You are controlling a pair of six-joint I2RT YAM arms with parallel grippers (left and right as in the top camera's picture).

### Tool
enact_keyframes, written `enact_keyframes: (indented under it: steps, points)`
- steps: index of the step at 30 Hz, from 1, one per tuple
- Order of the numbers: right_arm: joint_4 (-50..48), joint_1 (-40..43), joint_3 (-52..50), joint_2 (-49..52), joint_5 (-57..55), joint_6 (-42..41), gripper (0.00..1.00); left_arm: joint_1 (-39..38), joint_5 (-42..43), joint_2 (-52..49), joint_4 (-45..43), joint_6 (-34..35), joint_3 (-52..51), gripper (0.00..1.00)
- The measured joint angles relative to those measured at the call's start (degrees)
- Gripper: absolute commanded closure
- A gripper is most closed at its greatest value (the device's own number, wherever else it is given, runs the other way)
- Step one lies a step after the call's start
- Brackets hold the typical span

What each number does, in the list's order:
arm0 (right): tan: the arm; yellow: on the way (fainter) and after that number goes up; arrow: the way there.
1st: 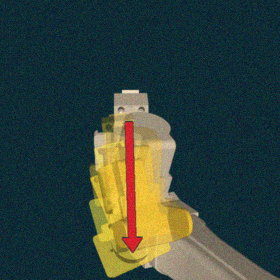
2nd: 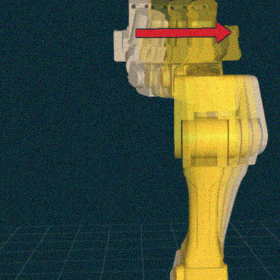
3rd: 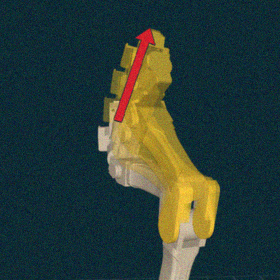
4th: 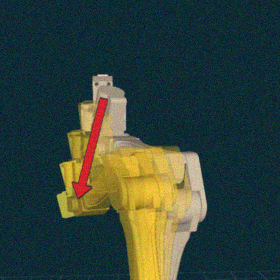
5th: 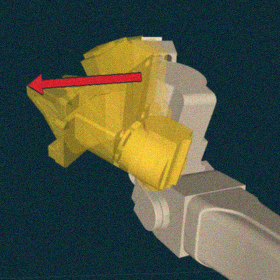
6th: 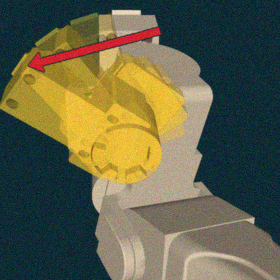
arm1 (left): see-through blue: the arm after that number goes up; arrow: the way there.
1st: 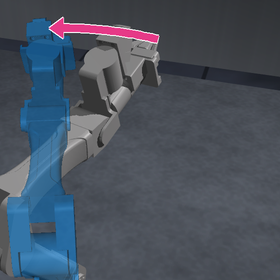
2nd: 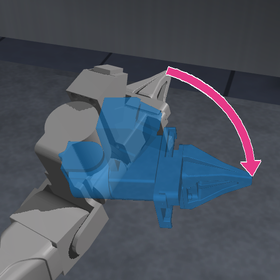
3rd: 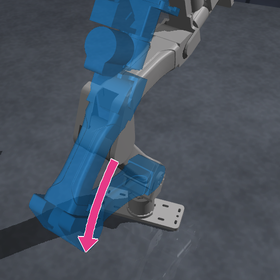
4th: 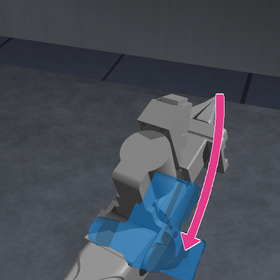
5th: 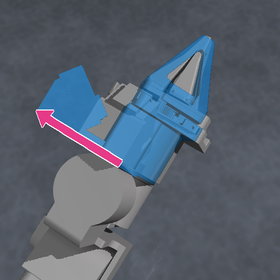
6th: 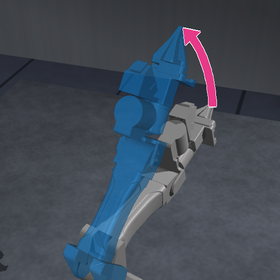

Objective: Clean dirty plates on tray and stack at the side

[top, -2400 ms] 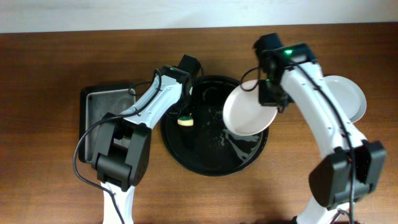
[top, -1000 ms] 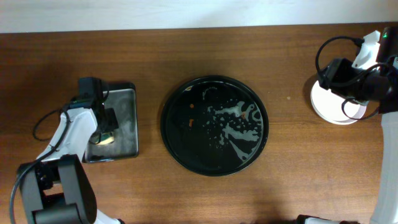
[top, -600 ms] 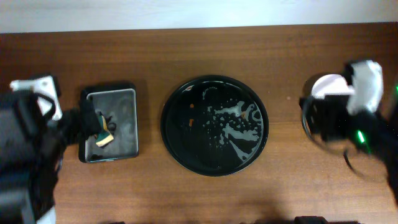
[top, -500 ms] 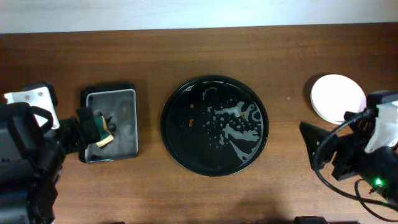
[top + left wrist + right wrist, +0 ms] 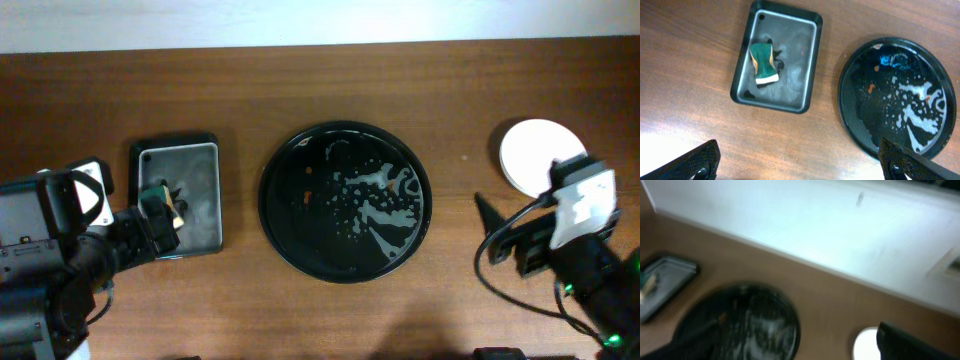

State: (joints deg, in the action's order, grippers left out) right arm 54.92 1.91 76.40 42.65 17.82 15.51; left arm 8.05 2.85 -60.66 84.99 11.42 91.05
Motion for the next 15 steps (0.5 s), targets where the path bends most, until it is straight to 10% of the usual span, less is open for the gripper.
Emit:
enact_keyframes:
  steps: [5,15]
  points:
    - [-29.03,0.13,-54.58,-34.97,-0.2,1.49,0.01,0.0,0.2,-0.13,0.0,0.02,-0.02,0.01]
    - [-52.13,0.17,-75.56,-41.92,0.5,1.49,0.01,0.0,0.2,-0.2,0.11,0.0,-0.04,0.01]
